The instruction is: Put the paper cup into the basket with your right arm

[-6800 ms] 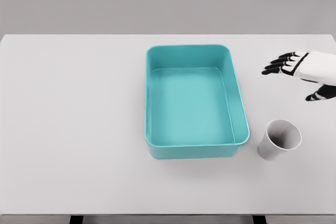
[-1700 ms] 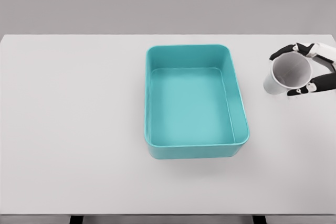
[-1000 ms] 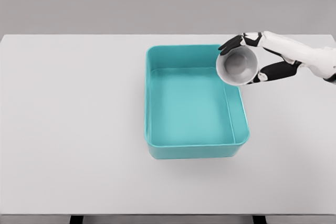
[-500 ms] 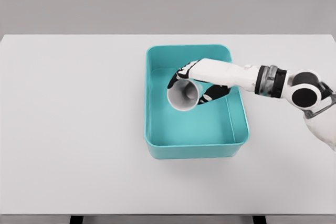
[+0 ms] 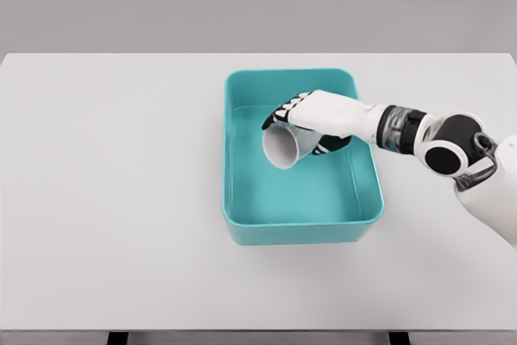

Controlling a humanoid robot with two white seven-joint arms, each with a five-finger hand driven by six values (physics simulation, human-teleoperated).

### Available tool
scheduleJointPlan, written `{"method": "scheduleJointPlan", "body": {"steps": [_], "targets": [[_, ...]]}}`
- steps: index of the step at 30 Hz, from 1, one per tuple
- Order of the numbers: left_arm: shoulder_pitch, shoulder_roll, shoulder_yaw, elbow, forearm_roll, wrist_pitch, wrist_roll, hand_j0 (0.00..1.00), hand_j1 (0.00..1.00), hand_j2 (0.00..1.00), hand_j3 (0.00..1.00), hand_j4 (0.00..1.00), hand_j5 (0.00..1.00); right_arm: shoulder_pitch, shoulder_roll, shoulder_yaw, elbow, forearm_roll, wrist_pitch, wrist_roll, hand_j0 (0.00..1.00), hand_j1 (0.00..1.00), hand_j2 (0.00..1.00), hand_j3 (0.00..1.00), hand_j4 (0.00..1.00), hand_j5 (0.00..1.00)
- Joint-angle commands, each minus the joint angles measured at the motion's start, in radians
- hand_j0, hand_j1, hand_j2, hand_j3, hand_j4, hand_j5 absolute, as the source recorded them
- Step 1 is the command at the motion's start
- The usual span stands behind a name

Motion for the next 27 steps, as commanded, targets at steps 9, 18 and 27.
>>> {"method": "scheduleJointPlan", "body": {"steps": [9,18,27], "targets": [[0.000,0.000,0.000,0.000,0.002,0.000,0.000,1.00,1.00,1.00,1.00,1.00,1.00,0.017,-0.052,-0.206,-0.036,-0.346,-0.121,0.000,1.00,1.00,1.00,1.00,1.00,1.00],[0.000,0.000,0.000,0.000,0.002,0.000,0.000,1.00,1.00,1.00,1.00,1.00,1.00,0.321,-0.093,-0.717,0.303,-0.681,-0.258,0.000,1.00,1.00,1.00,1.00,1.00,1.00],[0.000,0.000,0.000,0.000,0.001,0.000,0.000,1.00,1.00,1.00,1.00,1.00,1.00,0.400,-0.029,-0.794,0.317,-0.587,-0.249,0.000,1.00,1.00,1.00,1.00,1.00,1.00]]}}
